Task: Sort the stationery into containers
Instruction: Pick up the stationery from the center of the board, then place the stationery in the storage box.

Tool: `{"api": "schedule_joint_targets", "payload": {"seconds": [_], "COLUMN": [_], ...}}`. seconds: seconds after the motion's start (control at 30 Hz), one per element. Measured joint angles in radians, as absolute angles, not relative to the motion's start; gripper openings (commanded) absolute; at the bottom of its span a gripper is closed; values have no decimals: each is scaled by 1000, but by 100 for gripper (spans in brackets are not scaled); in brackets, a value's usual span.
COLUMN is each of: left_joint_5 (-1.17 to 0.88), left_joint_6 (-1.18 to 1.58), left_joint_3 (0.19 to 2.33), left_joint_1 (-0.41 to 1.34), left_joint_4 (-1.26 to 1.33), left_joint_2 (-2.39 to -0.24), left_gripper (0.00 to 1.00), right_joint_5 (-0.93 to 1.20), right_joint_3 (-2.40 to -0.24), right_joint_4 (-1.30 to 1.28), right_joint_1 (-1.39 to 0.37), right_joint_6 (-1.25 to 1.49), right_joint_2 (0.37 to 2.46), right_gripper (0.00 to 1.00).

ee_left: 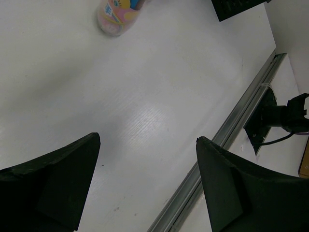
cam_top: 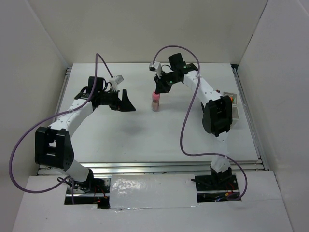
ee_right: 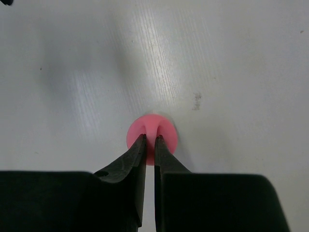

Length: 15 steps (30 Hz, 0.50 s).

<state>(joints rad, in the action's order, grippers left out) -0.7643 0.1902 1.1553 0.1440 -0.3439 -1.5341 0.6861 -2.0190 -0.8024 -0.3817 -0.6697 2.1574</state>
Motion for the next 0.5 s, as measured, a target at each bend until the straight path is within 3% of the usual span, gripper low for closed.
{"api": "schedule_joint_targets", "payload": {"seconds": [0.23,0.3,0.5], "left_joint_5": [-763,-759,-741], "left_joint_6": [186,185,186], "left_joint_3": [1156,1156,1156], "left_joint_1": [137,136,134], "left_joint_4": [-363,-367,-369], "left_joint_2": [-1533,-1532,-1509], "left_gripper": [95,99,99], "right_joint_5": [699,696,692], "right_joint_3": [-1983,-1938,-1794], "right_joint_4": [-798,-798,-799], "right_joint_1": [-374,-368,-293], "right_joint_6": [-592,-570,-508], "right_joint_2": [2059,2001,1772], "right_gripper": [0,0,0]}}
